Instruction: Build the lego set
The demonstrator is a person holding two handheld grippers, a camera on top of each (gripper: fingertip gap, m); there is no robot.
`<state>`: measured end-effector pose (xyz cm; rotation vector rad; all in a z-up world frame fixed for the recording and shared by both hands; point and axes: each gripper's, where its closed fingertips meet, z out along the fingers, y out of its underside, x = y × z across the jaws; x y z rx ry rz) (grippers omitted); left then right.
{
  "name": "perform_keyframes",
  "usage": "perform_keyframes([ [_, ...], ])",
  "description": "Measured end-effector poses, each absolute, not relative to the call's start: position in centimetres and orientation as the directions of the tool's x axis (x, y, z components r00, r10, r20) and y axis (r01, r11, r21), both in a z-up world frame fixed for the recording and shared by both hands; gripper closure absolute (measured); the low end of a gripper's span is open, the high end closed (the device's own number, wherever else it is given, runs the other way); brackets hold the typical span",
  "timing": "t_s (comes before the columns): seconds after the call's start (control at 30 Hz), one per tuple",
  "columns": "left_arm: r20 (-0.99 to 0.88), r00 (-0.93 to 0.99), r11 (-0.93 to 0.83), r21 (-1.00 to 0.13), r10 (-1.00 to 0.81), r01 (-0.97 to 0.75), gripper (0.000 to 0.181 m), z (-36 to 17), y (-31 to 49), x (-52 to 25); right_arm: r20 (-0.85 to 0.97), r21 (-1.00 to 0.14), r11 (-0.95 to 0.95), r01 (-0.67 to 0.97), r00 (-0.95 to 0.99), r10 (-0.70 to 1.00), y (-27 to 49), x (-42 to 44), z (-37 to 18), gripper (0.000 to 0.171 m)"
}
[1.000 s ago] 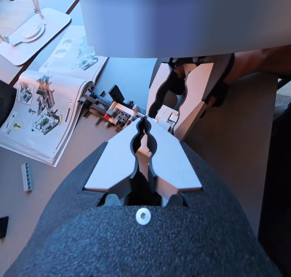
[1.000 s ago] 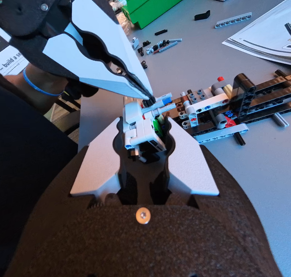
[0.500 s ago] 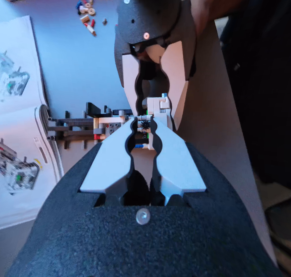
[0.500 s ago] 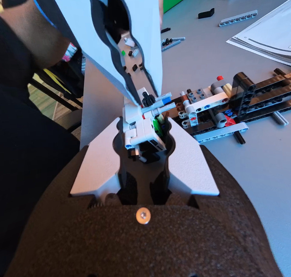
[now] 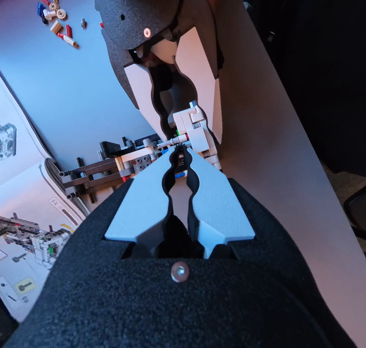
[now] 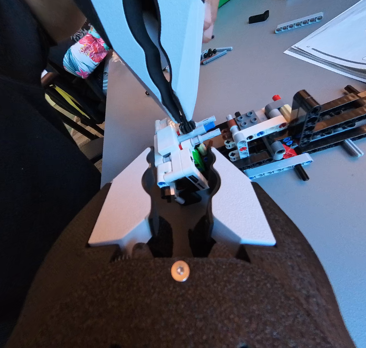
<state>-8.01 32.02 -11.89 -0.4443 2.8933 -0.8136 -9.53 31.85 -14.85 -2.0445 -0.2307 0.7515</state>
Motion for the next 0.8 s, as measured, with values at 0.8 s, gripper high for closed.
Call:
perform_keyframes([
  [0.8, 0.027, -0.482, 0.451, -0.312, -0.876, -0.836, 0.18, -11.89, 32.04, -7.5, -0.42, -0.817, -0.561, -0.133, 0.804, 0.421, 31.98, -9.5, -14.85, 0.119],
])
